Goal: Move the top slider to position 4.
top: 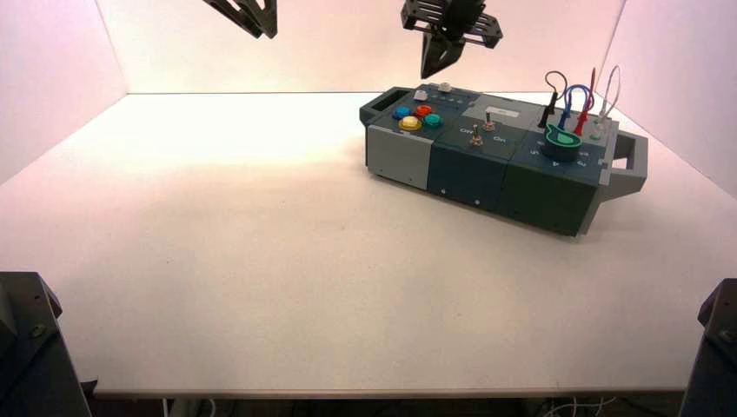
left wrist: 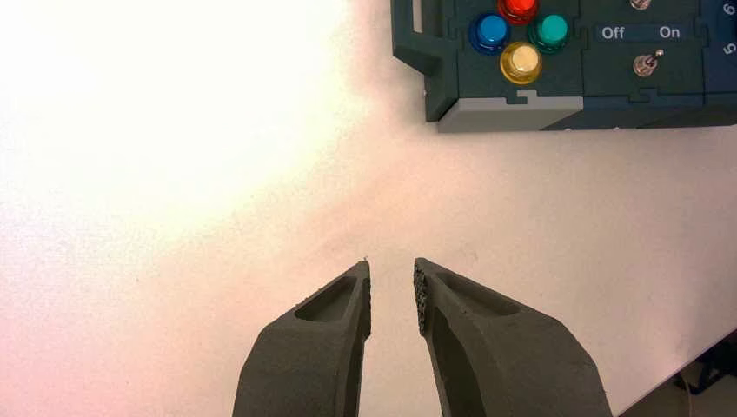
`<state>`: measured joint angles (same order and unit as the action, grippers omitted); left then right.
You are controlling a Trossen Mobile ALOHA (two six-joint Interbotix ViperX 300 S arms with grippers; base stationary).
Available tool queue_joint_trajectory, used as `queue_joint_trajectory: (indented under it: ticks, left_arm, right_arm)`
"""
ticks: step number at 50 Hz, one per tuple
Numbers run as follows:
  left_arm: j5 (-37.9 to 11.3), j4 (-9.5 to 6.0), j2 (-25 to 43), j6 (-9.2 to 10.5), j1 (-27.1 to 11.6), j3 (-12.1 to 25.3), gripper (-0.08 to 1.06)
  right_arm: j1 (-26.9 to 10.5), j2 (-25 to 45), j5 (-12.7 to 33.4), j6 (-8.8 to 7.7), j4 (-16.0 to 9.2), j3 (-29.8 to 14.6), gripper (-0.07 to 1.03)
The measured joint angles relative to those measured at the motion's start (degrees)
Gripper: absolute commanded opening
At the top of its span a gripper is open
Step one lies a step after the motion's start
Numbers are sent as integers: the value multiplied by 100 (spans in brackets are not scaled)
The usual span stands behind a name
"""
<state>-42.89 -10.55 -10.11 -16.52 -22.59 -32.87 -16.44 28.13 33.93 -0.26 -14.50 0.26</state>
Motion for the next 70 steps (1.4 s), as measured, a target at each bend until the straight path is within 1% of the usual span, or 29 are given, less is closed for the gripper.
queue_joint_trajectory:
  ticks: [14,21,39,70]
  left_arm:
    - [9,0,0,0,0,0,30]
    - [97,-35,0,0,0,9,30]
    - [141,-44,9,0,0,0,30]
    - [141,-53,0,0,0,0,30]
  right_arm:
    - [9,176,0,9,0,-193,-2]
    - [53,255,0,26,0,-229,-2]
    - [237,272,0,26,-9,-229,-2]
    - [237,360,0,26,-18,-167,-2]
